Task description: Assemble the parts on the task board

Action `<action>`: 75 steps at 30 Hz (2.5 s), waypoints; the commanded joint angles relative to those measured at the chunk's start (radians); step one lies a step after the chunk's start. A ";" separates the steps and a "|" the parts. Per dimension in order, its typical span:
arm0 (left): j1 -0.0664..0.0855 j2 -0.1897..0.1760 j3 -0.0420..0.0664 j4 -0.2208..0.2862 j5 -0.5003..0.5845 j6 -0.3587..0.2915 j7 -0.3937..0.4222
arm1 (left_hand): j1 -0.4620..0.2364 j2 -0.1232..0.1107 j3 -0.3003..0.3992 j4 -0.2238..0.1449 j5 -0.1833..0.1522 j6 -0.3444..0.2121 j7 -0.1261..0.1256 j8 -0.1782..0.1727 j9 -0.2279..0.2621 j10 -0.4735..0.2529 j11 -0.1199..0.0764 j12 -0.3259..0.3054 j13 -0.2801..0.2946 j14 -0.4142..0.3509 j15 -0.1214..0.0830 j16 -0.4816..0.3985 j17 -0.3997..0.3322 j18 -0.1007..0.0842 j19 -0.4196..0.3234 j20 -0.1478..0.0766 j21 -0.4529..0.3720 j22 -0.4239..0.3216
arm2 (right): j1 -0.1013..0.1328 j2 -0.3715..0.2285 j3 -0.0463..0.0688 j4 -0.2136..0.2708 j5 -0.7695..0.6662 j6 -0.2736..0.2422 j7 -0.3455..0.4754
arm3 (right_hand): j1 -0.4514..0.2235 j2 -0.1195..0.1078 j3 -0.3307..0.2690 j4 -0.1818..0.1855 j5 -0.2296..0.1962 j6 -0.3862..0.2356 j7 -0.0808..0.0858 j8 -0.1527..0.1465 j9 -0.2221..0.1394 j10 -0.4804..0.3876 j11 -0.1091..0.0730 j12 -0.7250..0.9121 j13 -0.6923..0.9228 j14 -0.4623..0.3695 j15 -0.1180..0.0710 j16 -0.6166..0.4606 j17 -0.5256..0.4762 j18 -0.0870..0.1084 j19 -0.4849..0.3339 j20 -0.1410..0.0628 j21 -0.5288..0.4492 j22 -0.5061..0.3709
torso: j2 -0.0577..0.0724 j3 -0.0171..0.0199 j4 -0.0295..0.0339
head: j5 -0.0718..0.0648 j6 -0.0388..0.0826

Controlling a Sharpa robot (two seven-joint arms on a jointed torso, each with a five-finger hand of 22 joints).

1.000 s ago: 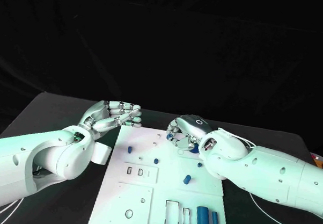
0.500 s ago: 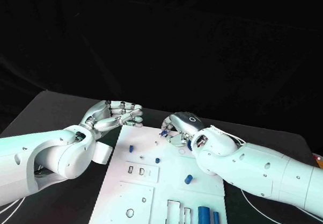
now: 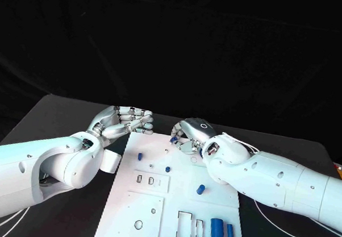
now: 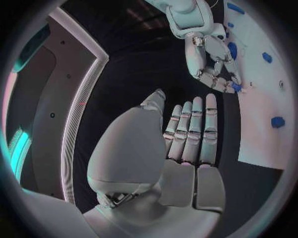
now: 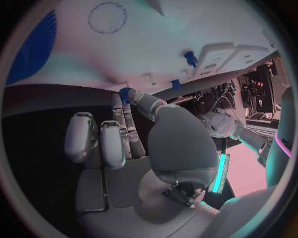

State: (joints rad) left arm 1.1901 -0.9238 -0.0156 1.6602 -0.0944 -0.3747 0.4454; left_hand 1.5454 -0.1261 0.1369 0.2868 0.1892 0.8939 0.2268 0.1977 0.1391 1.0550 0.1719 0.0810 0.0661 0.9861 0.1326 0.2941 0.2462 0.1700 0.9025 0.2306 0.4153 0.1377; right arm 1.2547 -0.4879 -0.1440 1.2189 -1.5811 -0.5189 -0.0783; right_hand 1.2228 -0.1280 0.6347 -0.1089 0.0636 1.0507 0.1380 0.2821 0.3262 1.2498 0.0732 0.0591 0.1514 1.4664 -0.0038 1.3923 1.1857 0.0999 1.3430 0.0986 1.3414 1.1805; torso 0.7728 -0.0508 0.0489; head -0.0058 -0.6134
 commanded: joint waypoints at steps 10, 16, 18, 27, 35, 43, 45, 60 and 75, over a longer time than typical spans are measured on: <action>0.002 0.002 0.001 0.001 0.002 0.019 0.003 | -0.008 0.003 0.003 -0.001 -0.006 -0.001 0.004 -0.003 -0.001 0.004 0.003 -0.007 0.002 -0.006 -0.002 0.001 0.002 0.011 0.004 0.000 0.006 0.002 | -0.009 0.009 -0.004 0.001 0.003 0.024 0.019 | -0.005 -0.002 0.005 0.002 0.009 -0.011 0.001 0.006 0.013 -0.010 0.001 0.003 0.000 0.038 0.000 0.004 -0.001 -0.018 0.005 0.003 0.003 0.000 | 0.001 -0.0013 -0.0018 | 0.004 -0.004; 0.002 0.001 0.001 -0.001 0.002 0.018 0.002 | -0.008 0.003 0.003 -0.001 -0.006 -0.002 0.004 -0.003 -0.001 0.004 0.004 -0.007 0.002 -0.008 -0.001 0.001 0.002 0.011 0.003 0.000 0.006 0.002 | -0.009 0.003 -0.004 0.010 0.004 0.026 0.021 | -0.006 -0.003 0.005 0.003 0.009 -0.012 0.002 0.006 0.014 -0.010 0.002 0.004 0.000 0.038 0.001 0.004 -0.002 -0.018 0.005 0.003 0.004 0.001 | 0.001 -0.0012 -0.0027 | 0.005 -0.006; 0.002 0.000 0.001 -0.001 0.002 0.017 0.002 | -0.008 0.003 0.003 -0.001 -0.006 -0.002 0.004 -0.003 -0.001 0.004 0.004 -0.007 0.002 -0.008 -0.001 0.001 0.002 0.011 0.003 0.000 0.006 0.002 | -0.009 0.001 -0.004 0.012 0.004 0.024 0.022 | -0.006 -0.003 0.005 0.003 0.009 -0.012 0.002 0.006 0.014 -0.010 0.002 0.004 0.000 0.038 0.001 0.004 -0.002 -0.018 0.005 0.003 0.004 0.001 | 0.001 -0.0014 -0.0032 | 0.005 -0.006; 0.002 0.000 0.001 -0.002 0.003 0.017 0.000 | -0.008 0.003 0.003 -0.001 -0.006 -0.002 0.004 -0.003 -0.001 0.004 0.004 -0.007 0.002 -0.008 -0.001 0.001 0.002 0.011 0.003 0.000 0.006 0.002 | -0.009 0.001 -0.004 0.016 0.004 0.021 0.019 | -0.011 -0.006 0.004 0.006 0.010 -0.016 0.003 0.005 0.017 -0.012 0.002 0.004 0.001 0.037 0.002 0.004 -0.003 -0.017 0.002 0.004 0.002 -0.001 | 0.003 -0.0021 -0.0018 | 0.006 -0.003; 0.002 -0.001 0.001 -0.001 0.003 0.017 -0.001 | -0.008 0.004 0.003 -0.001 -0.006 -0.002 0.004 -0.003 -0.001 0.004 0.004 -0.008 0.002 -0.009 -0.001 0.000 0.003 0.010 0.001 0.001 0.007 0.002 | -0.009 0.013 -0.004 -0.007 0.010 0.032 0.003 | -0.049 -0.070 -0.050 0.036 0.013 -0.205 0.056 -0.110 -0.012 -0.223 0.058 0.007 -0.050 -0.002 0.049 -0.052 -0.130 0.017 -0.106 0.049 -0.110 -0.157 | 0.004 -0.0034 -0.0019 | 0.004 -0.001; 0.002 -0.001 0.001 -0.003 0.005 0.017 -0.002 | -0.008 0.004 0.003 -0.001 -0.006 -0.002 0.004 -0.003 -0.001 0.004 0.004 -0.008 0.002 -0.009 -0.001 0.000 0.003 0.010 0.001 0.001 0.007 0.002 | -0.009 -0.012 -0.004 0.018 0.012 0.020 0.000 | -0.035 -0.066 -0.079 0.040 0.020 -0.197 0.063 -0.112 -0.008 -0.243 0.063 0.022 -0.060 -0.003 0.052 -0.053 -0.139 0.018 -0.107 0.052 -0.121 -0.164 | 0.004 -0.0037 -0.0022 | 0.004 -0.002; 0.002 -0.002 0.001 -0.003 0.005 0.017 -0.002 | -0.008 0.004 0.003 -0.001 -0.006 -0.002 0.004 -0.003 -0.001 0.004 0.004 -0.008 0.002 -0.009 -0.001 0.000 0.003 0.010 0.001 0.001 0.007 0.002 | -0.008 -0.034 -0.004 0.043 0.015 0.014 -0.003 | -0.029 -0.062 -0.083 0.040 0.026 -0.182 0.062 -0.106 -0.004 -0.228 0.061 0.037 -0.059 -0.001 0.051 -0.049 -0.136 0.015 -0.094 0.051 -0.110 -0.147 | 0.004 -0.0029 -0.0039 | 0.003 0.000; 0.002 -0.006 0.001 -0.007 0.012 0.022 -0.004 | -0.008 0.004 0.004 -0.002 -0.006 -0.003 0.004 -0.003 -0.001 0.004 0.004 -0.009 0.002 -0.012 -0.001 -0.001 0.003 0.010 0.000 0.001 0.007 0.002 | 0.039 -0.330 0.016 0.273 0.255 0.065 -0.030 | -0.046 -0.099 -0.121 0.071 0.117 -0.138 0.029 -0.096 0.007 0.006 0.010 0.173 0.002 0.033 0.012 0.030 -0.013 -0.021 0.018 0.020 0.010 0.038 | -0.008 0.0028 -0.0175 | -0.005 0.002; 0.002 -0.003 0.001 -0.015 0.014 0.025 -0.005 | -0.008 0.004 0.004 -0.002 -0.006 -0.003 0.004 -0.003 -0.001 0.004 0.004 -0.009 0.002 -0.012 -0.001 -0.001 0.003 0.010 0.000 0.001 0.007 0.002 | 0.038 -0.388 0.017 0.273 0.318 0.206 -0.071 | 0.016 -0.091 -0.293 0.145 0.178 -0.235 0.015 0.011 0.070 -0.127 -0.007 0.740 0.564 0.048 -0.004 0.081 0.069 -0.031 0.044 0.001 0.034 0.105 | -0.005 0.0054 -0.0154 | -0.008 -0.002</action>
State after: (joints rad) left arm 1.1905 -0.9292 -0.0157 1.6447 -0.0862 -0.3694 0.4357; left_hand 1.5454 -0.1261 0.1369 0.2868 0.1892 0.8939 0.2268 0.1977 0.1390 1.0549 0.1719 0.0773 0.0660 0.9790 0.1325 0.2941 0.2484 0.1699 0.9025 0.2306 0.4191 0.1387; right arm 1.2952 -0.8814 -0.1268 1.4958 -1.2840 -0.3729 -0.1282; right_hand 1.2272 -0.2192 0.3448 0.0369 0.2361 0.8228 0.1548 0.2867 0.3952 1.1193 0.0637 0.7876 0.7027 1.4664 -0.0075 1.4691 1.2509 0.0843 1.3807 0.1002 1.3708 1.2845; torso 0.7652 -0.0450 0.0318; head -0.0133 -0.6141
